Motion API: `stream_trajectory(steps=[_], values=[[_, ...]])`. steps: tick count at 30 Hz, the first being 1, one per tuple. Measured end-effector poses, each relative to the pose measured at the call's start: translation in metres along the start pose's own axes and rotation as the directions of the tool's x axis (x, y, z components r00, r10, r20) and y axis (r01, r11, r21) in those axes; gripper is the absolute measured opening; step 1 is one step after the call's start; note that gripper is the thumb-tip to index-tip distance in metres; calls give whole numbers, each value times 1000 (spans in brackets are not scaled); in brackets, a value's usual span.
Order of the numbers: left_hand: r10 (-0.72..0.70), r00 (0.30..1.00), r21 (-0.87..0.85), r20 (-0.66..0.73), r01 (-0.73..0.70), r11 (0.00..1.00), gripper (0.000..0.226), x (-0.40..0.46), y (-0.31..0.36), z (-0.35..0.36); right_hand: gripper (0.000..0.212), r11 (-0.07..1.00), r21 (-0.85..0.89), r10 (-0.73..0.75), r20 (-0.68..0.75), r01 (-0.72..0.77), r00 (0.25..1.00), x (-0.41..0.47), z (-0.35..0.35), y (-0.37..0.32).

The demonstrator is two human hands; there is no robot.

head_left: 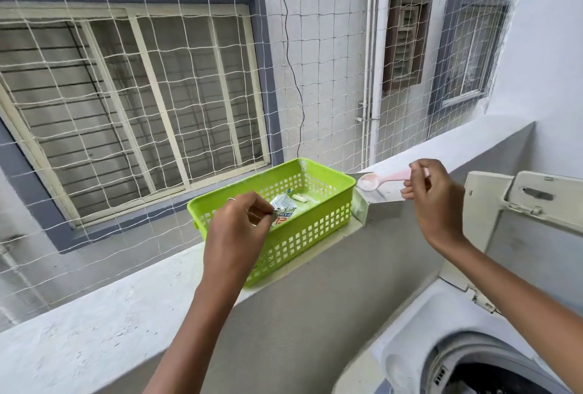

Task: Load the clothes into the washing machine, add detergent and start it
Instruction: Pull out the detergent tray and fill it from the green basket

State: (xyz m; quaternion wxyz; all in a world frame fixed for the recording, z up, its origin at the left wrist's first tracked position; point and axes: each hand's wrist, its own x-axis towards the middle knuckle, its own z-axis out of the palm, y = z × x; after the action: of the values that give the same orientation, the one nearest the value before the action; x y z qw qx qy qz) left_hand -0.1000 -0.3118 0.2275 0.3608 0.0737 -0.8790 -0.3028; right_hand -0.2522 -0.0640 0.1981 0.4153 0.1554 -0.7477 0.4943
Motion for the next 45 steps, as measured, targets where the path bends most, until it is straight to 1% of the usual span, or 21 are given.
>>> stream_trajectory(steps=[4, 6, 9, 11, 13, 14, 16, 17, 19, 21, 24, 26, 29, 31, 37, 41, 45], values=[[-2, 1000, 3, 0, 2, 1000, 16, 0, 0, 0, 18, 999, 7, -40, 10, 40, 999, -1, 1, 3], [-2, 1000, 4, 0, 2, 1000, 17, 0, 0, 0, 18, 999, 20, -28, 12, 28, 1000, -2, 1, 4], [1, 1000, 2, -2, -1, 1000, 18, 0, -1, 0, 18, 994, 69, 86, -34, -84, 996, 0, 1, 5], [4, 1000, -3, -6, -4, 1000, 18, 0, 0, 0, 18, 964, 129, 244, -78, -233, 967, 5, 0, 6], [6, 1000, -14, -11, -6, 1000, 18, 0, 0, 0, 18, 872, 252, 454, -91, -420, 886, 11, -3, 8], [8, 1000, -19, -12, -8, 1000, 19, -1, 0, 0, 18, 795, 343, 555, -79, -501, 828, 14, -6, 9], [14, 1000, -21, -14, -14, 1000, 19, -1, -1, 0, 22, 630, 502, 697, -28, -593, 717, 20, -12, 9], [15, 1000, -21, -14, -16, 1000, 20, 0, -1, 0, 24, 570, 551, 729, 2, -609, 685, 24, -16, 7], [15, 1000, -21, -16, -15, 1000, 21, 0, -2, 1, 24, 493, 613, 742, 74, -617, 666, 33, -22, -2], [13, 1000, -25, -13, -13, 1000, 24, 0, -2, 1, 22, 451, 643, 719, 149, -619, 679, 42, -27, -18], [13, 1000, -27, -12, -13, 1000, 25, 0, -3, 1, 21, 473, 594, 656, 257, -651, 710, 47, -29, -49], [18, 1000, -25, -13, -19, 1000, 25, 0, -3, 0, 21, 500, 533, 606, 348, -683, 716, 45, -25, -67], [18, 1000, -33, -9, -19, 999, 25, 0, -3, 0, 19, 541, 435, 555, 459, -720, 694, 39, -15, -86], [17, 1000, -36, -6, -17, 999, 25, 0, -4, 0, 18, 570, 383, 537, 496, -727, 683, 36, -8, -91], [17, 1000, -31, -5, -18, 999, 25, 1, -5, 1, 15, 647, 310, 498, 520, -697, 694, 35, 8, -96], [14, 1000, -33, -2, -14, 999, 25, 0, -5, 1, 15, 693, 292, 478, 497, -659, 724, 40, 16, -99], [19, 1000, -36, 0, -19, 999, 29, 0, -5, 1, 15, 753, 283, 426, 478, -593, 769, 40, 23, -107]])
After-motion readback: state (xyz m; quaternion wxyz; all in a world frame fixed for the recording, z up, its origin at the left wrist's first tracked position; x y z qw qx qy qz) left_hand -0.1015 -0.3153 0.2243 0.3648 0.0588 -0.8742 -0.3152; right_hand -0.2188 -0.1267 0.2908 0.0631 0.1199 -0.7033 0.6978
